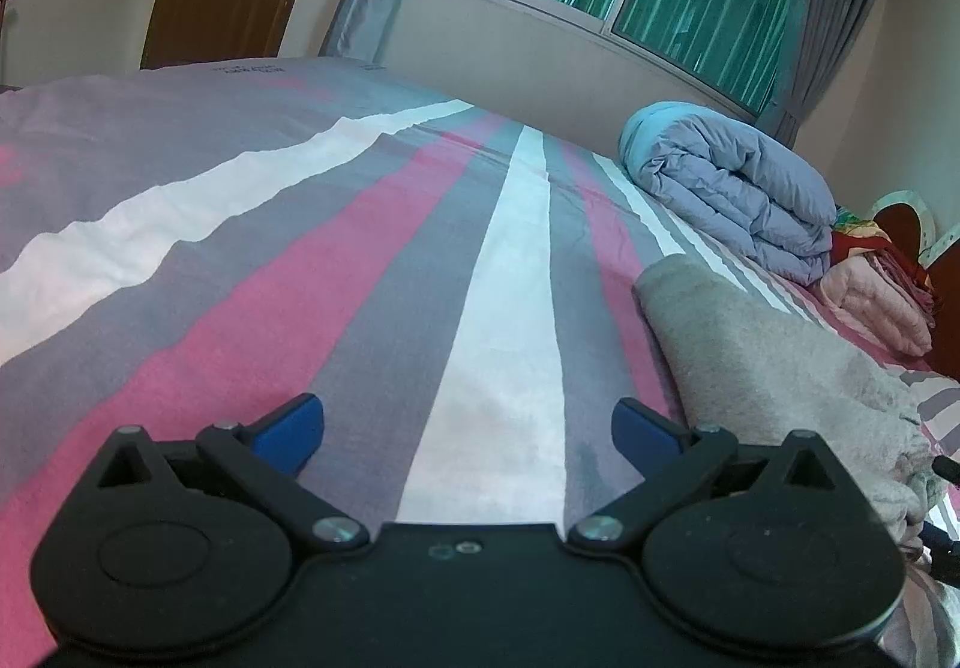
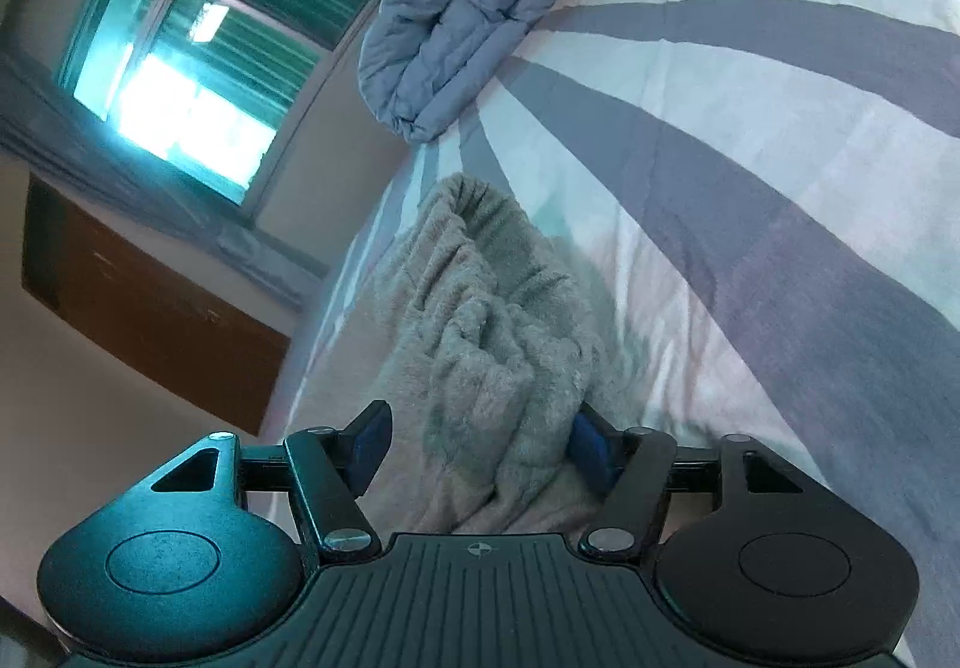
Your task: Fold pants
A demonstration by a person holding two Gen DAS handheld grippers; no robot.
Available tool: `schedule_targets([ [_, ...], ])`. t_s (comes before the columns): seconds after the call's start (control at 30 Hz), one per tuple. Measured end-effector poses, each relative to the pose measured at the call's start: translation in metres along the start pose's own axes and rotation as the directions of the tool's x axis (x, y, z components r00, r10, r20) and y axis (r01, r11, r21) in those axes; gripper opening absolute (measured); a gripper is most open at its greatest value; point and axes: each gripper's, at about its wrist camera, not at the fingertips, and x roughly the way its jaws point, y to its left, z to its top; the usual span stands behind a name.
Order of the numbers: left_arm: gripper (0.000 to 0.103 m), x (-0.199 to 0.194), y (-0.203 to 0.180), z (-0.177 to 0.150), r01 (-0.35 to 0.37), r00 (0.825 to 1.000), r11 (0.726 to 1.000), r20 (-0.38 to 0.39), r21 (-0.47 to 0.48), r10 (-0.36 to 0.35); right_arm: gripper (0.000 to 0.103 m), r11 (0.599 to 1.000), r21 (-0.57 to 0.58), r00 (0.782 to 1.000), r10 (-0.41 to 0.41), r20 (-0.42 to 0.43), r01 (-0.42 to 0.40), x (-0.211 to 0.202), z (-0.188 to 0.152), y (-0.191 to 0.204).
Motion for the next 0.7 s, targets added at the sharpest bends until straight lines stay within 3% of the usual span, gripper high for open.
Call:
schedule_targets([
  [0.1, 0.096, -0.001, 0.000, 0.000, -0.002, 1.000, 1.000, -0.004, 0.003, 0.002, 0.040, 0.998, -0.025, 0.998, -0.052, -0.021, 0.051, 0.004, 0.003, -0.001],
  [0.2, 0.096, -0.001, 0.000, 0.001, -0.001, 1.000, 1.000, -0.009, 0.005, 0.001, 0.032, 0.999, -0.033, 0.999, 0.009, 0.033, -0.008, -0.005, 0.004, 0.003],
  [0.3, 0.096, -0.001, 0.001, 0.001, -0.006, 1.000, 1.000, -0.010, -0.001, 0.006, 0.032, 0.997, -0.010, 0.997, -0.071, 0.025, 0.071, -0.005, 0.003, -0.008],
  [0.4, 0.096, -0.002, -0.001, 0.000, -0.005, 1.000, 1.000, -0.008, 0.002, 0.005, 0.034, 0.998, 0.056, 1.000, -0.009, 0.020, 0.008, -0.008, 0.006, -0.018],
  [0.57, 0.096, -0.002, -0.005, -0.001, -0.008, 1.000, 1.000, -0.015, 0.019, 0.008, 0.034, 0.998, -0.008, 0.997, 0.062, 0.037, -0.061, -0.003, 0.014, -0.002],
  [0.63, 0.096, -0.003, -0.005, 0.000, -0.009, 1.000, 1.000, -0.014, 0.015, 0.010, 0.034, 0.999, 0.021, 0.999, -0.033, 0.001, 0.033, 0.008, 0.014, -0.011],
  [0.7, 0.096, -0.003, -0.005, 0.000, -0.013, 1.000, 1.000, -0.013, 0.010, 0.013, 0.035, 0.999, 0.047, 1.000, -0.016, -0.013, 0.017, 0.007, 0.010, -0.020],
])
